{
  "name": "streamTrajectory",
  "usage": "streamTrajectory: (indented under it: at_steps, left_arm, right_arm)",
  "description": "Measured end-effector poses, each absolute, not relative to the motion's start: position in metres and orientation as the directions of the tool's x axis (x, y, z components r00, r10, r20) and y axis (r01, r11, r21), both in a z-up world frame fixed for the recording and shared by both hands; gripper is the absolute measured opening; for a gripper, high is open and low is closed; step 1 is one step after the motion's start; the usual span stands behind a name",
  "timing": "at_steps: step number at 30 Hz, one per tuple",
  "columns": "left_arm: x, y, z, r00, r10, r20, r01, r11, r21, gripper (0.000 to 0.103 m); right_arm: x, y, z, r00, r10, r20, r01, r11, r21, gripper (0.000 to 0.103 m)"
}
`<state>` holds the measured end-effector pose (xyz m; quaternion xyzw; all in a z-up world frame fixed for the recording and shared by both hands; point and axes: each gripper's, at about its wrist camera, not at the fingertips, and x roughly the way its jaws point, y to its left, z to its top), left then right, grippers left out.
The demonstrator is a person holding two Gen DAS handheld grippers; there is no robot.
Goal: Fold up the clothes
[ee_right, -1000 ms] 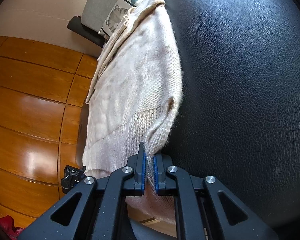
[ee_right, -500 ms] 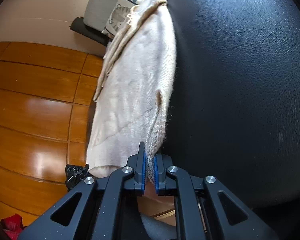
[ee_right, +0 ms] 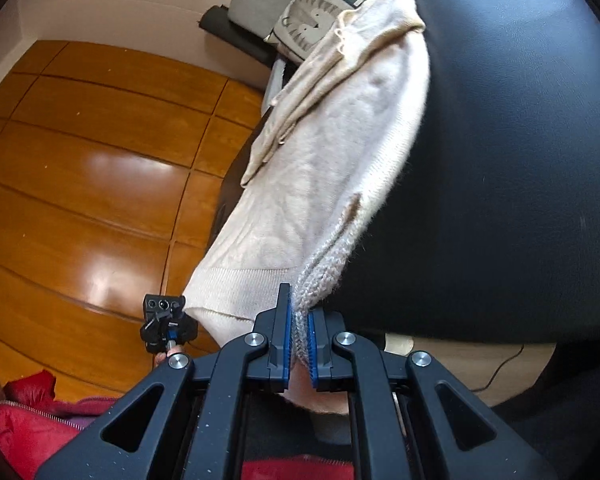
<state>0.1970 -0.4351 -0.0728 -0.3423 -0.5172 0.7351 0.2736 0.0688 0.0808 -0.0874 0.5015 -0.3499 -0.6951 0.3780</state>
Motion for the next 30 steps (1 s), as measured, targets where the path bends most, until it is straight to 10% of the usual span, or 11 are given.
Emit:
streamTrajectory:
  at_steps: [16,30]
  left_arm:
    - [0.221,-0.452,-0.028,-0.662,0.748,0.047,-0.172,-0.09,-0.981,0.004]
    - [0.089,-0.461,-0.084,-0.685,0.728,0.04,-0.017,0.038,-0.999,0.004]
  right_arm:
    - [0.093,0.1,-0.027,-0.25,-0.96,-0.13,0.316,-0.207,0.926,0.006]
    - [-0.055,0.093,-0.087,-0.328,-0.931,-0.161,0.034,-0.182,0.983,0.006]
